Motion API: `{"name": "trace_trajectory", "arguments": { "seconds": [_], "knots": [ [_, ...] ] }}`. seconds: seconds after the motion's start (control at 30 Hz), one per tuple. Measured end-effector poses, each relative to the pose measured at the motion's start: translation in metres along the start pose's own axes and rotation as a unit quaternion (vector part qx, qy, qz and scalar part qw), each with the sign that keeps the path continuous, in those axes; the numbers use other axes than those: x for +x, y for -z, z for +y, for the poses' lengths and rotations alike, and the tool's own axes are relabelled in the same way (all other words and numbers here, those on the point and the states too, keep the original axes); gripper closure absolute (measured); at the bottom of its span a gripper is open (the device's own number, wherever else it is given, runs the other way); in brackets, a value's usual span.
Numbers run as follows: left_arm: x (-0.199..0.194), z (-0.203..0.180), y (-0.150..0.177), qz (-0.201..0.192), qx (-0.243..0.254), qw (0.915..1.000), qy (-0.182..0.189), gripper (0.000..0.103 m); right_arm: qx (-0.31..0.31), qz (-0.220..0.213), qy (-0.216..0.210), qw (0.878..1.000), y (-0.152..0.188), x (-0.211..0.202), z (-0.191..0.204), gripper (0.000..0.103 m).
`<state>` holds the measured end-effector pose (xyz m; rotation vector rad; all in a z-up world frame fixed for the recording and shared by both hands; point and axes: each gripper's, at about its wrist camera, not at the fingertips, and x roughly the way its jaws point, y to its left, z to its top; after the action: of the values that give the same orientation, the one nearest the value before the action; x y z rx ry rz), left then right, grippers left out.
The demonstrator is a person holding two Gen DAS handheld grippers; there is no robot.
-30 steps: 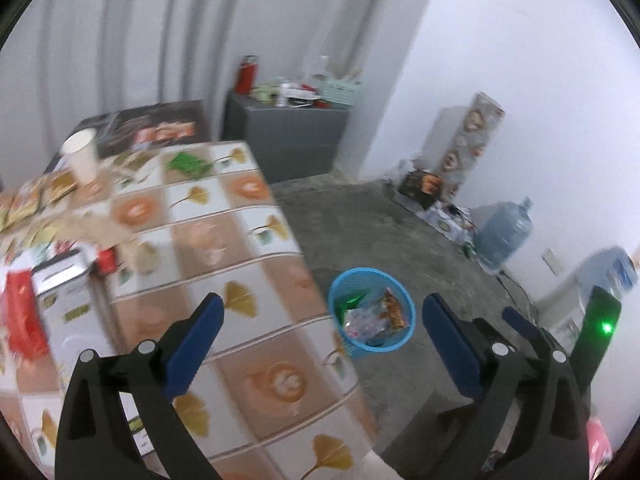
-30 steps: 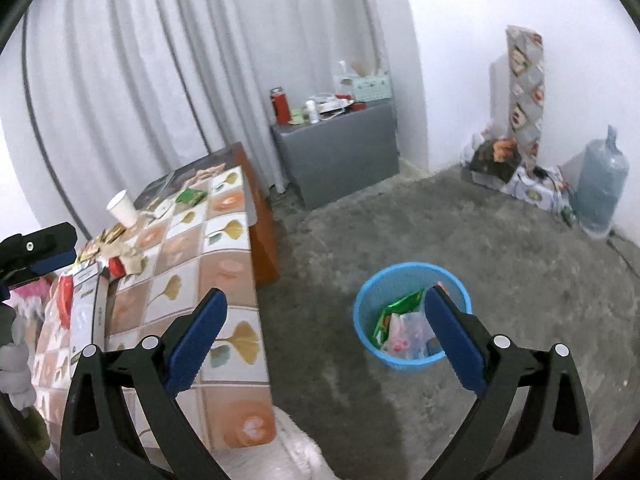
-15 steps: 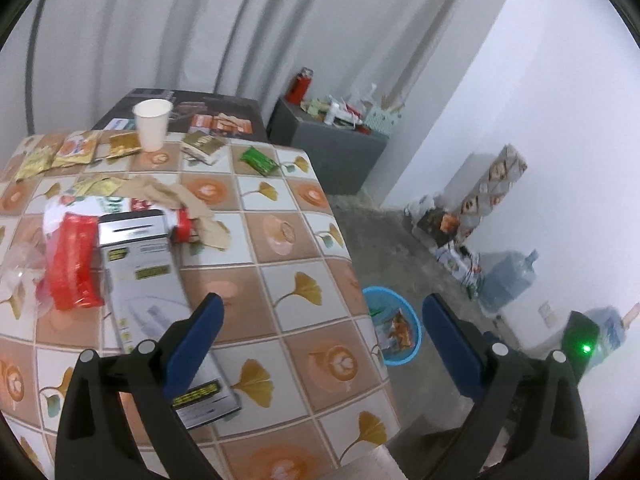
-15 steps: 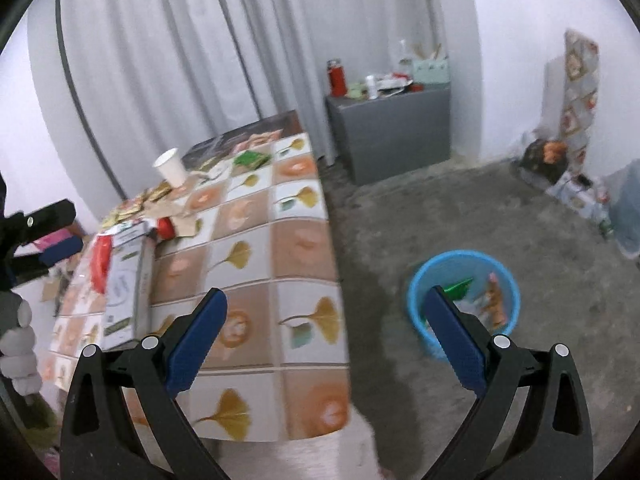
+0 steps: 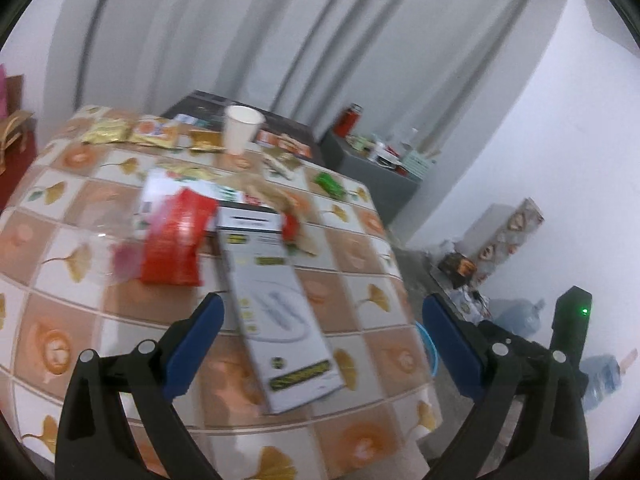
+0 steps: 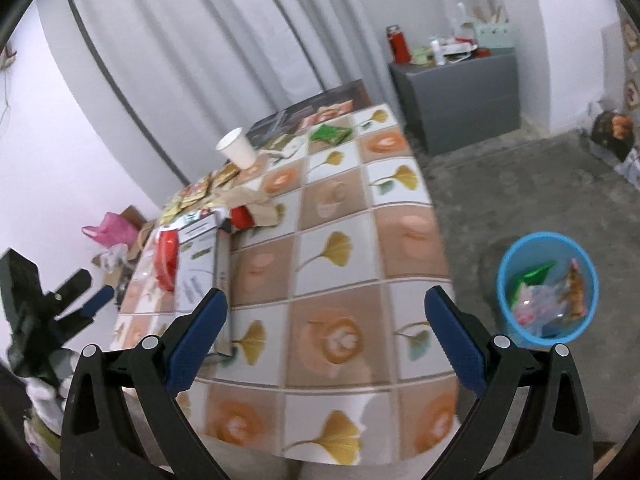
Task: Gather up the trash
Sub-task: 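Move both tools back over the table toward the clear cup and red wrapper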
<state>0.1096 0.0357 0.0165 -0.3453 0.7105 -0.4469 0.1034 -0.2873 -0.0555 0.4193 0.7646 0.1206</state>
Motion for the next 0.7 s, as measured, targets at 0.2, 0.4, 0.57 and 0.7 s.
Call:
{"name": "trace_trajectory", "arguments": {
  "seconds": [0.2,0.4,0.57,0.7],
  "knots": [
    [-0.010,0.030,-0.003,-0.021,-0.019,0.9993,-0.024,0.006,-0.001,0.018,-0.021,1.000,-0.010,0.014,0.015,0.008],
    [-0.010,0.049,-0.010,-0.034,-0.014,0.9981,-0.050,0.006,-0.004,0.034,-0.033,0.999,-0.021,0.034,0.029,0.008],
    [-0.004,0.058,-0.013,-0.048,0.023,0.9945,-0.090,0.006,-0.004,0.047,-0.038,0.998,-0.030,0.052,0.039,0.008],
    [0.011,0.065,-0.012,-0.044,0.061,0.9882,-0.133,0.011,-0.007,0.055,-0.040,0.998,-0.034,0.064,0.046,0.008]
  ]
}}
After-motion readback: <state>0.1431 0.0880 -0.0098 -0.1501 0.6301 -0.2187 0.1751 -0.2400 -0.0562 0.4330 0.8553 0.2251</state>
